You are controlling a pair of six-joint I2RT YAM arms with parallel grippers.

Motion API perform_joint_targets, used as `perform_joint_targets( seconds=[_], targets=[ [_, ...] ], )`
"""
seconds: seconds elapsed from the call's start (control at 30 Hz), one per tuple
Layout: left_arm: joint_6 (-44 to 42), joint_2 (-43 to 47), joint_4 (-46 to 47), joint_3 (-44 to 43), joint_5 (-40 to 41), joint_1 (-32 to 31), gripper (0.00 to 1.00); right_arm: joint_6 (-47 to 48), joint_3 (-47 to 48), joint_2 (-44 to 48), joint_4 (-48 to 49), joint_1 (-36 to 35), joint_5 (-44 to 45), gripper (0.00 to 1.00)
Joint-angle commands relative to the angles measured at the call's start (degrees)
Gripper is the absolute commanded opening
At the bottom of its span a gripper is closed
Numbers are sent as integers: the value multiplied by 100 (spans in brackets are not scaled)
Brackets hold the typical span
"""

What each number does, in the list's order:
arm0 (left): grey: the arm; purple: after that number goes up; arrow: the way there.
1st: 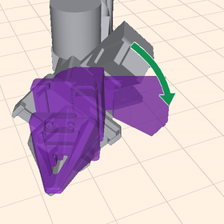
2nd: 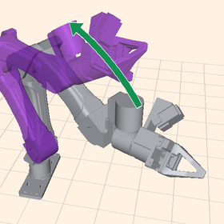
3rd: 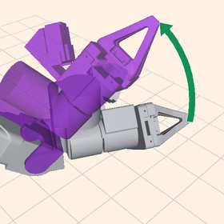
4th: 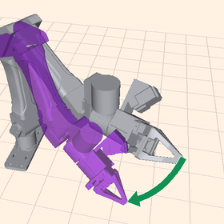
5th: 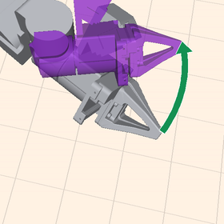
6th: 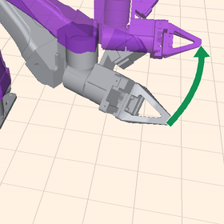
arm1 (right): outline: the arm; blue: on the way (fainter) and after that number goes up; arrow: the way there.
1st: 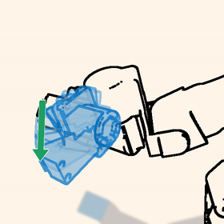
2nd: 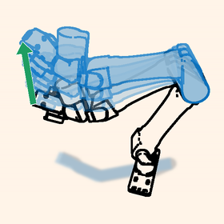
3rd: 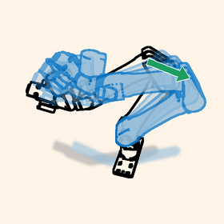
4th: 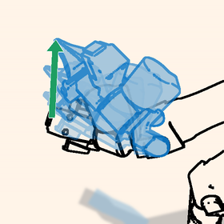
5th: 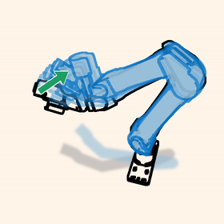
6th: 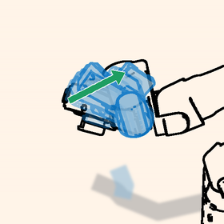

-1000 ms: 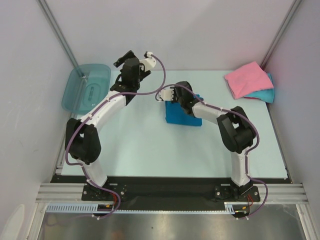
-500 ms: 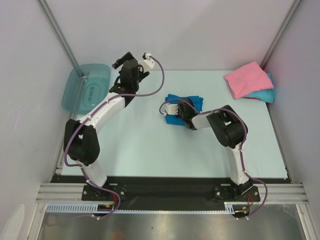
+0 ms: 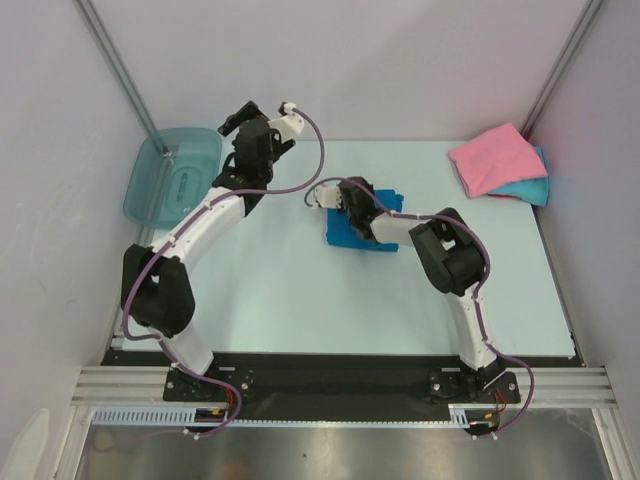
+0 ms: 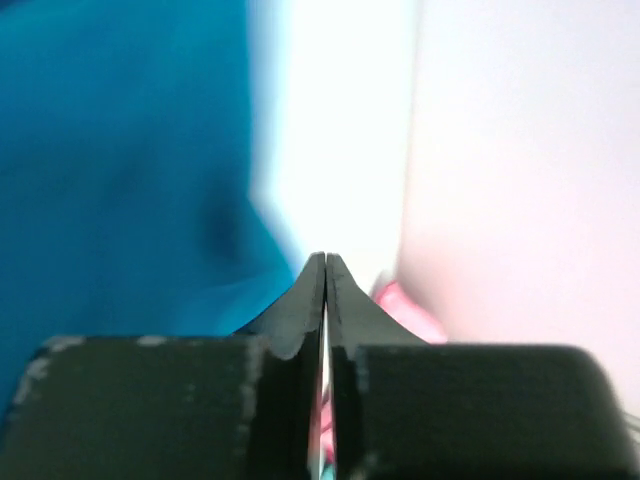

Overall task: Fold and stack the t-shirts
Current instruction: Fold the tshirt

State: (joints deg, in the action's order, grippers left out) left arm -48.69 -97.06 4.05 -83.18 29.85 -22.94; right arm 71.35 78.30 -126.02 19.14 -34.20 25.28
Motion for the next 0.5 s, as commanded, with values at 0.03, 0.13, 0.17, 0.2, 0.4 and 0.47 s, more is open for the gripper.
perform_joint_targets(
  seconds=[0.03, 0.13, 0.17, 0.2, 0.4, 0.47],
  targets=[
    [245, 319, 280, -32, -5, 44, 100, -95, 1045, 332, -243, -70, 293, 17],
    [316, 328, 280, -49, -40, 44, 100, -409, 1503, 490, -1170, -157, 285, 59],
    [325, 336, 280, -50, -40, 44, 100, -533, 1704, 630, -1549, -175, 172, 76],
    [299, 345, 289, -50, -49, 44, 100, -674, 1741, 727, -1840, -227, 5, 93],
    [193, 433, 333, 108, -189, 44, 100, -1614, 1419, 1577, -4452, -421, -1180, 82],
    [184, 451, 342, 161, -155, 44, 100, -1354, 866, 1974, -4683, -561, -1394, 84]
  ],
)
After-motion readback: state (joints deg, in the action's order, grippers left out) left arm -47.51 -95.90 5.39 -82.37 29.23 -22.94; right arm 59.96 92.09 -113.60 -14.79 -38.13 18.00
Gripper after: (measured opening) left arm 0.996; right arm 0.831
